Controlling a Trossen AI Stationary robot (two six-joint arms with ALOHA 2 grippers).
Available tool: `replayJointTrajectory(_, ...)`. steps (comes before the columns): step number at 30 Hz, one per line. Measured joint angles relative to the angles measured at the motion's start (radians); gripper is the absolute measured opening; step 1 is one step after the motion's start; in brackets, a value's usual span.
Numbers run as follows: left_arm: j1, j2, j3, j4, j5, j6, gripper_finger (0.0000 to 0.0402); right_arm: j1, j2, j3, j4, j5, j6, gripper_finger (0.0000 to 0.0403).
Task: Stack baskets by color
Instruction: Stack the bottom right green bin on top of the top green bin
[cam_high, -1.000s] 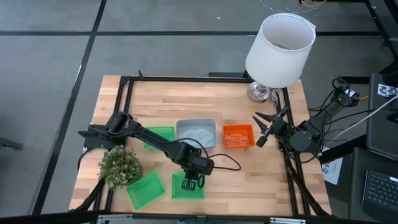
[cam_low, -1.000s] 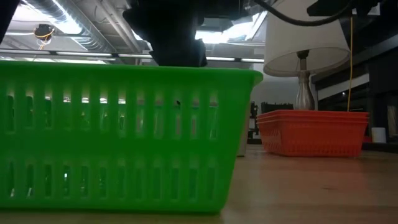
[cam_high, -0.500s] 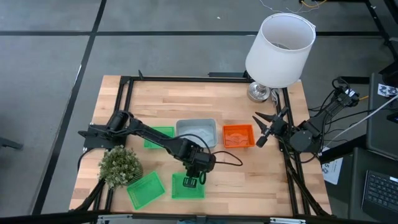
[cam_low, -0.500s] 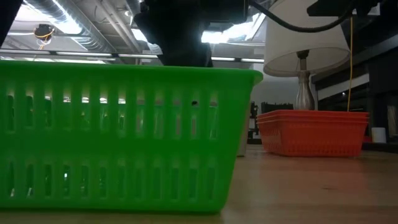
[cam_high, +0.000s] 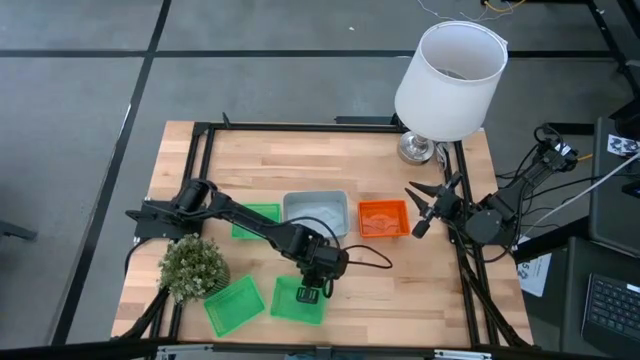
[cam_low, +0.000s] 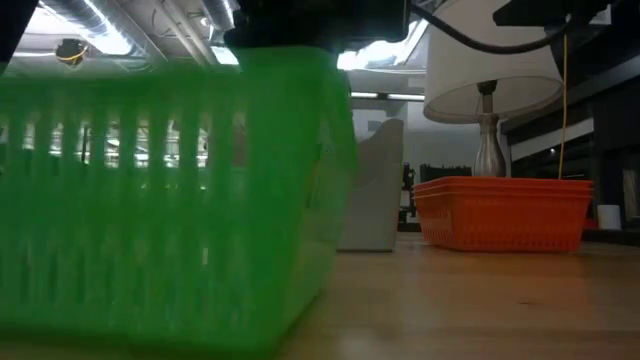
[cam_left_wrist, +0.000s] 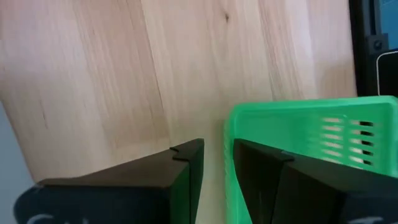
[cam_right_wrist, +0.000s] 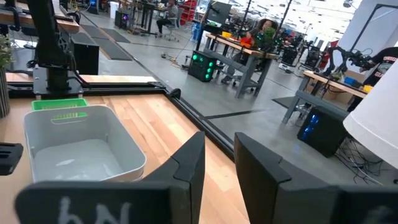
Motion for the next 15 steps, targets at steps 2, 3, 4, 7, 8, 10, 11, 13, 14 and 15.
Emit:
replayJointTrajectory(2,0.0,0.0,0.0,0.0,-0.001,0.0,0.0079,0.0,0.0,0.0,-0.001,0.0,0.0,0.0087)
replayJointTrajectory(3,0.0,0.0,0.0,0.0,-0.002,0.0,0.0079,0.0,0.0,0.0,-0.001,0.0,0.0,0.0087)
replayJointTrajectory(4,0.0,0.0,0.0,0.0,-0.003,0.0,0.0079,0.0,0.0,0.0,-0.001,0.0,0.0,0.0087)
replayJointTrajectory(7,0.0,0.0,0.0,-0.001,-0.006,-0.003,0.0079,0.0,0.0,0.0,-0.003,0.0,0.0,0.0087)
replayJointTrajectory(8,0.0,0.0,0.0,-0.002,-0.001,-0.005,0.0079,0.0,0.0,0.0,-0.003,0.0,0.0,0.0087)
replayJointTrajectory(10,0.0,0.0,0.0,-0.002,0.02,-0.007,0.0079,0.0,0.0,0.0,-0.003,0.0,0.0,0.0087)
replayJointTrajectory(11,0.0,0.0,0.0,-0.003,0.029,-0.008,0.0079,0.0,0.0,0.0,-0.003,0.0,0.0,0.0087)
replayJointTrajectory(13,-0.002,0.01,0.002,0.005,0.041,-0.012,0.0079,0.0,0.0,0.0,-0.003,0.0,0.0,0.0087)
replayJointTrajectory(14,-0.003,0.016,0.002,0.01,0.049,-0.018,0.0079,0.0,0.0,0.0,-0.003,0.0,0.0,0.0087)
replayJointTrajectory(15,-0.003,0.019,0.001,0.003,0.055,-0.025,0.0079,0.0,0.0,0.0,-0.003,0.0,0.0,0.0087)
